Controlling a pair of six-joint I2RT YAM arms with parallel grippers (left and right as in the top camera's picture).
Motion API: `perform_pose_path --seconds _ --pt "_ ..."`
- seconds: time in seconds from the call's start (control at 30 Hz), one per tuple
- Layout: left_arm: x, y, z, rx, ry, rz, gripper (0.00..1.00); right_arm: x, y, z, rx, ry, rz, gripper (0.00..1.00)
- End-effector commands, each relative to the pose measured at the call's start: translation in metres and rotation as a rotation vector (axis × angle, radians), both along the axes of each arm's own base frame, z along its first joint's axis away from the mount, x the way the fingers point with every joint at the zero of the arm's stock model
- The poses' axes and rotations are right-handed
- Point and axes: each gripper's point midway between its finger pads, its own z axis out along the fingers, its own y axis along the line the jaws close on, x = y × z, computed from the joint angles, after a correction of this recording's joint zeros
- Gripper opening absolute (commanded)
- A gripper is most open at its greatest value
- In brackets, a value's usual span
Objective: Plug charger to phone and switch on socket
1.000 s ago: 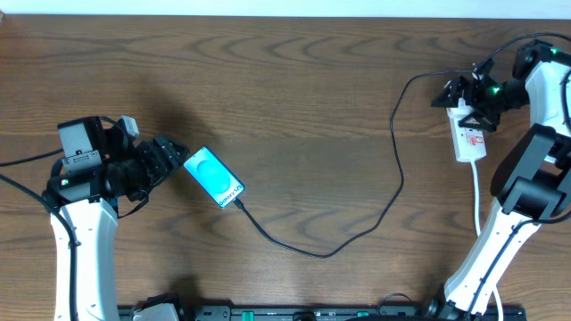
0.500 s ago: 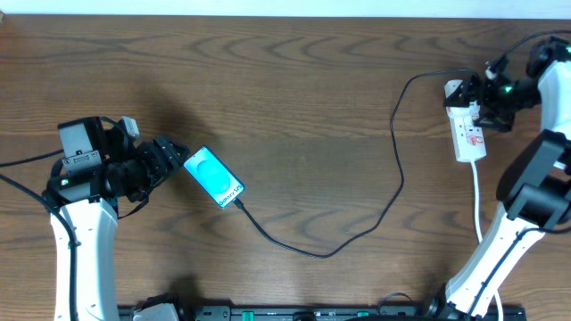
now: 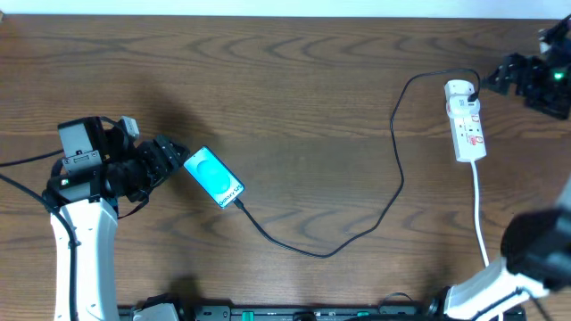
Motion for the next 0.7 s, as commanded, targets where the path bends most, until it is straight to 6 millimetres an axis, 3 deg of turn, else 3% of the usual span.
perform_pose_path --seconds 0.0,0.2,0.33,0.67 --pt "-0.001 0.003 -0.002 0.018 -0.001 -0.009 0.81 -0.032 0.003 0.056 -0.091 -0.104 -0.057 0.99" --pt "-0.001 0.003 -0.002 0.018 -0.001 -0.009 0.81 -0.076 0.005 0.107 -0.234 -0.213 -0.108 0.99" --pt "-0.001 0.003 -0.002 0.018 -0.001 -0.009 0.81 -0.090 0.010 0.127 -0.262 -0.280 -0.114 0.99" --pt "-0.001 0.003 -0.002 0.018 -0.001 -0.009 0.81 -0.094 0.012 0.131 -0.267 -0.292 -0.115 0.99"
